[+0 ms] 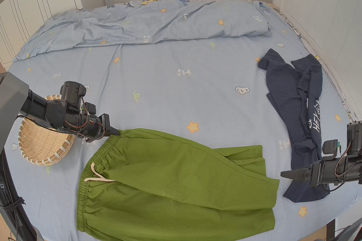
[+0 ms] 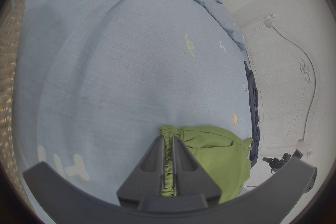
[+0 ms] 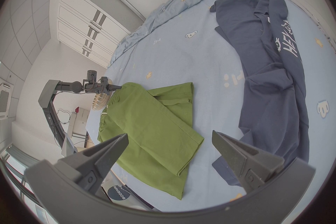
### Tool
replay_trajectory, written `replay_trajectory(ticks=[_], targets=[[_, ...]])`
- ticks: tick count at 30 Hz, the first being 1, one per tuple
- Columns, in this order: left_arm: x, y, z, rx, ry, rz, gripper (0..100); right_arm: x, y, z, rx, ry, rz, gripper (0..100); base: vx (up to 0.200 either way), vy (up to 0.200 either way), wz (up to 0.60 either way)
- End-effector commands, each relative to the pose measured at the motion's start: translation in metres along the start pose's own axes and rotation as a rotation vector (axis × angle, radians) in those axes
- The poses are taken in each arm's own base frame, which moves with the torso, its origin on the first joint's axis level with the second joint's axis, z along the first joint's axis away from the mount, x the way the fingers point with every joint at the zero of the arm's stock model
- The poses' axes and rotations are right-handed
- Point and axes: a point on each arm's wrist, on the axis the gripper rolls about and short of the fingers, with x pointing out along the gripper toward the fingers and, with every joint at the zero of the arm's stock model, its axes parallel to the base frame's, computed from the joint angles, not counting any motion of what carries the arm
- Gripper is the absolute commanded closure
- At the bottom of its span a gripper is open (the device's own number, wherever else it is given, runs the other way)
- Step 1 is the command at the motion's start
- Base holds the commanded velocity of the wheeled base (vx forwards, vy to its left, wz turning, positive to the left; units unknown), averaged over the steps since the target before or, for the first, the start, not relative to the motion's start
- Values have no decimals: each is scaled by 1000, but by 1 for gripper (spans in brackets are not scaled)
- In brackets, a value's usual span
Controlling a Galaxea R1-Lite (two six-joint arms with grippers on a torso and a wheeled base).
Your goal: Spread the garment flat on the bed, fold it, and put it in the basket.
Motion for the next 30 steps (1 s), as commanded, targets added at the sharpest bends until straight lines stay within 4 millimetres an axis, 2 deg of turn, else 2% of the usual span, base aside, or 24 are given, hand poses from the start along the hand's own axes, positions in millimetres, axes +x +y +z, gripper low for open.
replay_trajectory(ticks=[1, 5, 9, 12, 16, 25, 30], targets=[[-4, 0, 1, -2, -7, 1, 100, 2, -1, -2, 10, 15, -3, 0, 0, 0, 0], [-20, -7, 3, 11, -40, -6, 100, 14, -11, -14, 59, 98, -17, 0, 0, 0, 0], [-27, -11, 3, 18, -53, -10, 100, 23, -18, -21, 94, 161, -25, 0, 0, 0, 0], [-27, -10, 4, 17, -54, -9, 100, 28, -21, -23, 108, 186, -24, 0, 0, 0, 0], [-27, -10, 4, 16, -57, -7, 100, 45, -23, -27, 109, 240, -9, 0, 0, 0, 0], [-28, -9, 4, 14, -60, -1, 100, 71, -32, -29, 84, 221, 15, 0, 0, 0, 0], [-27, -8, 5, 14, -62, -1, 100, 76, -32, -27, 88, 201, 22, 0, 0, 0, 0]])
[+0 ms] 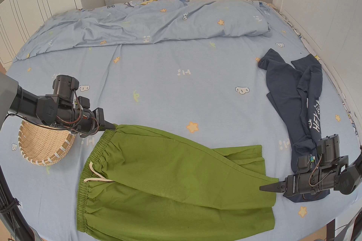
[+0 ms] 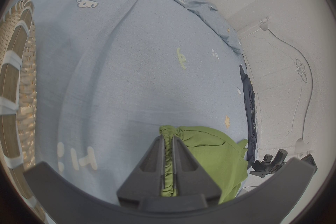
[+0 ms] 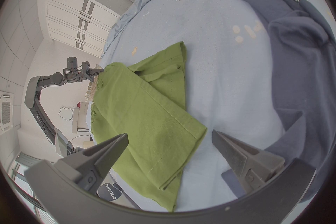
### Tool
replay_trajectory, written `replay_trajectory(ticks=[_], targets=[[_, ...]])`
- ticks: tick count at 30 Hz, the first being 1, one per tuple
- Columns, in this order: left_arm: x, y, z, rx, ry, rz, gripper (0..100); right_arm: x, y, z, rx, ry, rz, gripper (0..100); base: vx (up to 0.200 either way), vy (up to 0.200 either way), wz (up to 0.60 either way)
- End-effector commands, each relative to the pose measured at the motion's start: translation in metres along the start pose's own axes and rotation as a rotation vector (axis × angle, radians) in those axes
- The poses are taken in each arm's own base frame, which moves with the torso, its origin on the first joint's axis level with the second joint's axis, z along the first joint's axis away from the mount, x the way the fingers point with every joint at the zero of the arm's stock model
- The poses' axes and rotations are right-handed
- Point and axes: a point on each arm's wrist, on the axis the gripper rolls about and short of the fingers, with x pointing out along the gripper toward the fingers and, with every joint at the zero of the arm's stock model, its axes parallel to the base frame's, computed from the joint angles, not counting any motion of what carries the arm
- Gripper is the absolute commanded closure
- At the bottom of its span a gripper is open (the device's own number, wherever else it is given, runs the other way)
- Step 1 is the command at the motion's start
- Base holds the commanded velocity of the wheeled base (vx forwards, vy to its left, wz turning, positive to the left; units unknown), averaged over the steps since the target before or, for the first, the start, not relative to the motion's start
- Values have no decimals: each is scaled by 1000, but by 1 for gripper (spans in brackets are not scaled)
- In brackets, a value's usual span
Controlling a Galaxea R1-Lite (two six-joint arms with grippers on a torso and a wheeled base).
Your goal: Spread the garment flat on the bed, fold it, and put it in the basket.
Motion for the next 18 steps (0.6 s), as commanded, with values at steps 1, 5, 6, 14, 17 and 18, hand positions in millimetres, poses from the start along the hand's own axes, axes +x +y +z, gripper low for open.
replay_trajectory(ticks=[1, 5, 6, 14, 17, 18], targets=[[-1, 0, 1, 0, -4, 1, 100, 10, -4, -5, 25, 41, -1, 0, 0, 0, 0], [-1, 1, 1, 0, -8, 1, 100, 10, -4, -3, 22, 32, 3, 100, 0, 0, 0], [-1, 1, 1, 0, -8, 1, 100, 10, -4, -3, 22, 32, 3, 100, 0, 0, 0], [-2, 1, 2, -1, -9, 2, 100, 8, -5, -1, 21, -8, -3, 100, 0, 0, 0], [-2, 1, 2, -1, -9, 2, 100, 7, -6, 0, 21, -15, -6, 100, 0, 0, 0], [-2, 1, 2, -2, -9, 3, 100, 7, -7, 0, 21, -21, -8, 100, 0, 0, 0]])
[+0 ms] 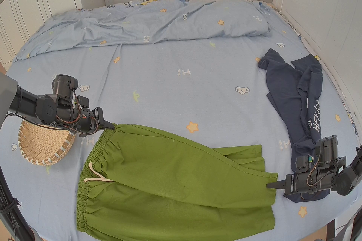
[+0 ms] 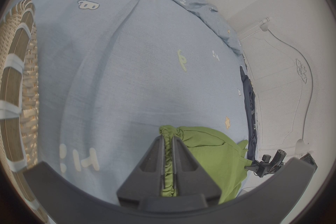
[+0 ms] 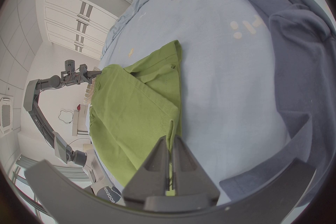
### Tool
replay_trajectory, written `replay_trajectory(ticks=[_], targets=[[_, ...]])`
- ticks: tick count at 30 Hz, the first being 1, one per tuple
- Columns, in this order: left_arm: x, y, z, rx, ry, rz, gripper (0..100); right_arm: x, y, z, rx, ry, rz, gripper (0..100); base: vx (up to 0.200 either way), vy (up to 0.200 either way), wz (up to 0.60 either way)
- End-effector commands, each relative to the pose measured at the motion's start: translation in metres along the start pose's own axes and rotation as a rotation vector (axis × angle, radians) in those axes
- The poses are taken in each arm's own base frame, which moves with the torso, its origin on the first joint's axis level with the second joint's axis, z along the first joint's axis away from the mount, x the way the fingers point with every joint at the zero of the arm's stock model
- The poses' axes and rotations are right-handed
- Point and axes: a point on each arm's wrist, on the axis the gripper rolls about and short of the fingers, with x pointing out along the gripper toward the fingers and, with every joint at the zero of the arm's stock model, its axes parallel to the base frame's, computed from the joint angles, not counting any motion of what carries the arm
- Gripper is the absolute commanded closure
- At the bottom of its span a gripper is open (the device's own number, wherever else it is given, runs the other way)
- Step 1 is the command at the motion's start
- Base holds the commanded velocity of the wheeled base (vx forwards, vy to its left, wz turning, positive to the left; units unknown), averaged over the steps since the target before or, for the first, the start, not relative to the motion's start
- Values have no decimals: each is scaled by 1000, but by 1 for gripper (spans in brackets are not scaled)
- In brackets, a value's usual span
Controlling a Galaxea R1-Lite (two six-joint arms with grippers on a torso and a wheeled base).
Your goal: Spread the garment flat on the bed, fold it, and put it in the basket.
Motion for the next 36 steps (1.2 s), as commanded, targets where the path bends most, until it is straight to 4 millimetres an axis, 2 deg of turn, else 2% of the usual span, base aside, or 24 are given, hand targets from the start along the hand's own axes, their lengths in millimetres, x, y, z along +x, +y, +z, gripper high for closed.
replay_trajectory(ticks=[1, 4, 12, 17, 18, 20, 21, 22, 24, 25, 27, 30, 36], targets=[[-2, 1, 1, -3, -5, 3, 100, -2, -2, 1, 1, -17, -7, 100, 0, 0, 0], [-4, 1, 1, -3, -7, 3, 100, -5, 1, 2, -10, -30, -14, 100, 0, 0, 0], [-16, -4, 3, 11, -36, -3, 100, -32, 24, 19, -105, -216, -61, 100, 0, 0, 0], [-32, -12, 6, 25, -76, -10, 100, -50, 48, 47, -162, -301, -53, 100, 0, 0, 0], [-32, -11, 6, 25, -75, -8, 100, -51, 48, 47, -162, -298, -52, 100, 0, 0, 0], [-36, -12, 8, 27, -89, -9, 100, -55, 57, 66, -174, -307, -50, 100, 0, 0, 0], [-36, -12, 8, 27, -89, -9, 100, -55, 57, 66, -174, -307, -50, 100, 0, 0, 0], [-39, -8, 10, 22, -101, -1, 100, -58, 65, 85, -194, -335, -42, 100, 0, 0, 0], [-44, -7, 13, 21, -120, 1, 100, -61, 74, 102, -220, -370, -28, 100, 0, 0, 0], [-44, -7, 13, 21, -120, 1, 100, -61, 74, 102, -220, -370, -28, 100, 0, 0, 0], [-50, -2, 18, 16, -150, 9, 100, -56, 81, 128, -233, -386, -19, 100, 0, 0, 0], [-52, 0, 21, 21, -179, 9, 100, -46, 82, 150, -247, -395, -21, 100, 0, 0, 0], [-56, 6, 28, 34, -238, 9, 100, -15, 72, 183, -301, -408, -68, 100, 0, 0, 0]])
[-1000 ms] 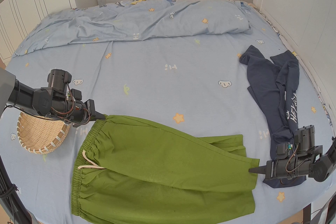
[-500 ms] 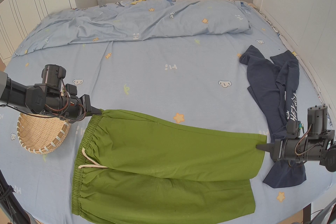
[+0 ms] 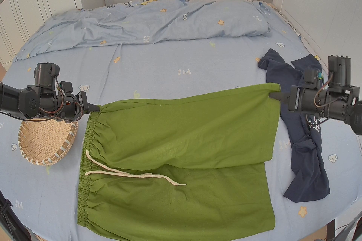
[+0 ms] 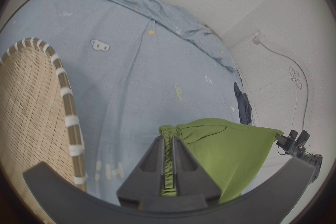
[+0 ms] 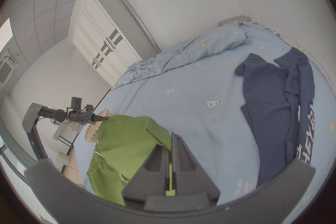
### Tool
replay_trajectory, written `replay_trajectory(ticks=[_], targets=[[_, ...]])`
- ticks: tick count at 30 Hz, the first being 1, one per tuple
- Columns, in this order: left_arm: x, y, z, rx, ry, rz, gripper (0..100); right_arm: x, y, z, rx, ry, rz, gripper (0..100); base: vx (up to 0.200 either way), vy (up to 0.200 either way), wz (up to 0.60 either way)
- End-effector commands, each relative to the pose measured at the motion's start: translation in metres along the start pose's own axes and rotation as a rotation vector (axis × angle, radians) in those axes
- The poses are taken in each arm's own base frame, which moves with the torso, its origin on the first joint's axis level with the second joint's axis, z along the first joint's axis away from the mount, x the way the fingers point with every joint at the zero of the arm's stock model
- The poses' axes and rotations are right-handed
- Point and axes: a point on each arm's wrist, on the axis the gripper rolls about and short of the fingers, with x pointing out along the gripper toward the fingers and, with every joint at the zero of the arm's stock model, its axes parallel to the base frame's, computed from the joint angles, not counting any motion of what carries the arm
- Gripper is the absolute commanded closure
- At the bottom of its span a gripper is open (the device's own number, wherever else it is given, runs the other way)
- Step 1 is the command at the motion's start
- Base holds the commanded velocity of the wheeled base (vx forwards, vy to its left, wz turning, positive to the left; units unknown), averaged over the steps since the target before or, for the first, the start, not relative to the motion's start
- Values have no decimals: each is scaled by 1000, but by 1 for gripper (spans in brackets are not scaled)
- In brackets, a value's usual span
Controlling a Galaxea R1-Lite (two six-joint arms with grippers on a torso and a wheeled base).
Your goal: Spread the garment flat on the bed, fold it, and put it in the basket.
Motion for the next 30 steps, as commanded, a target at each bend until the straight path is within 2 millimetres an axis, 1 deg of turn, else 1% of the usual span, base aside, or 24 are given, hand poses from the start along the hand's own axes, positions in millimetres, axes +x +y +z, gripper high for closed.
replay_trajectory(ticks=[1, 4, 5, 6, 7, 8, 9, 12, 15, 17, 18, 24, 27, 30], targets=[[-8, 8, 11, 8, -75, 8, 100, 53, -19, 11, -36, 23, -43, 100, 0, 0, 0], [-8, 13, 15, 13, -108, 9, 100, 72, -29, 17, -49, 7, -66, 100, 0, 0, 0], [-9, 13, 16, 11, -114, 9, 100, 74, -29, 18, -50, 4, -65, 100, 0, 0, 0], [-10, 16, 20, 8, -141, 8, 100, 83, -32, 22, -52, -3, -66, 100, 0, 0, 0], [-11, 16, 20, 7, -144, 8, 100, 84, -32, 23, -53, -6, -67, 100, 0, 0, 0], [-12, 16, 24, 5, -174, 2, 100, 90, -33, 28, -60, -21, -70, 100, 0, 0, 0], [-12, 16, 24, 3, -177, 1, 100, 91, -33, 28, -60, -23, -72, 100, 0, 0, 0], [-13, 18, 30, 2, -226, -9, 100, 105, -35, 35, -73, -46, -82, 100, 0, 0, 0], [-10, 20, 30, 6, -231, -11, 100, 113, -38, 35, -97, -40, -88, 100, 0, 0, 0], [-10, 20, 30, 6, -231, -11, 100, 113, -38, 35, -97, -40, -88, 100, 0, 0, 0], [-7, 23, 31, 9, -239, -10, 100, 123, -42, 35, -110, -45, -105, 100, 0, 0, 0], [0, 28, 30, 5, -233, -7, 100, 135, -43, 37, -114, -41, -115, 100, 0, 0, 0], [0, 28, 30, 6, -236, -8, 100, 139, -44, 34, -114, -34, -121, 100, 0, 0, 0], [6, 32, 29, -1, -225, -3, 100, 145, -45, 30, -114, -28, -133, 100, 0, 0, 0]])
